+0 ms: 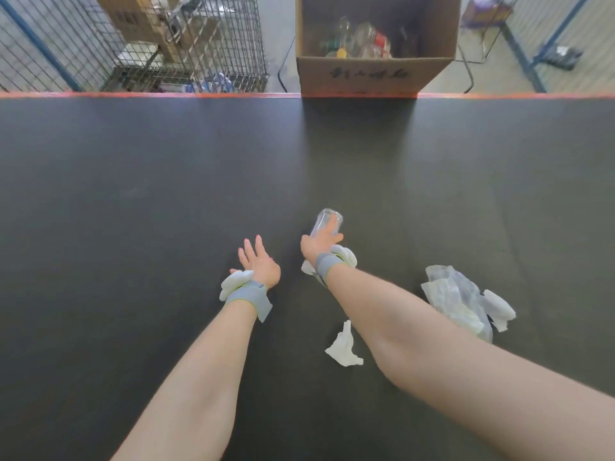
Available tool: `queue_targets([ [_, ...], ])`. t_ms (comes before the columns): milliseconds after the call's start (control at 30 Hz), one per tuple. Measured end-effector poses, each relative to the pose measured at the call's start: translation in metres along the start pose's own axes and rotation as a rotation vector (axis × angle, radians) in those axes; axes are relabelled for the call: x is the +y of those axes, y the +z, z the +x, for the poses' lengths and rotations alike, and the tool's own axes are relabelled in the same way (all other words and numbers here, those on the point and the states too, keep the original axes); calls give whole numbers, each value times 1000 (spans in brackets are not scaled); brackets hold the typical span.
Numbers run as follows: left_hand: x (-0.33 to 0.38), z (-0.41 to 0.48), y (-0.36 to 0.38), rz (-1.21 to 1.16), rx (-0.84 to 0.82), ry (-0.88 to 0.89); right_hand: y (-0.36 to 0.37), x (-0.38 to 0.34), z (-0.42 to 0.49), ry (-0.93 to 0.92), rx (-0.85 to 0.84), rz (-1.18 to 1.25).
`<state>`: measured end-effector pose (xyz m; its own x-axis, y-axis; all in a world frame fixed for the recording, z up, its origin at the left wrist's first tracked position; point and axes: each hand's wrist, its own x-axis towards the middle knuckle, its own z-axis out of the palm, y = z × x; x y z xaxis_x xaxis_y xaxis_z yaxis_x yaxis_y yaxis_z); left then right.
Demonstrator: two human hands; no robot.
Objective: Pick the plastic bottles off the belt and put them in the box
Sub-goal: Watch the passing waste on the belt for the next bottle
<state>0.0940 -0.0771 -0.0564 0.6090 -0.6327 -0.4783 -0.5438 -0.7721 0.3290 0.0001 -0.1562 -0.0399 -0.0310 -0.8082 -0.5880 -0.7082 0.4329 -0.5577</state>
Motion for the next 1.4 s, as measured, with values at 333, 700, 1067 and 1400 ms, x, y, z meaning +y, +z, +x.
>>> queue_targets([
  [333,175,129,-54,-180,106,96,-154,-236,141,-252,135,703],
  [700,147,136,-36,38,13,91,-141,-202,200,-243,2,412],
  [1067,28,10,-15,319,-104,100,-65,-5,62,-250,-268,-650],
  [1400,-54,-71,13,410,-98,93,-21,112,-13,-174,-272,-700],
])
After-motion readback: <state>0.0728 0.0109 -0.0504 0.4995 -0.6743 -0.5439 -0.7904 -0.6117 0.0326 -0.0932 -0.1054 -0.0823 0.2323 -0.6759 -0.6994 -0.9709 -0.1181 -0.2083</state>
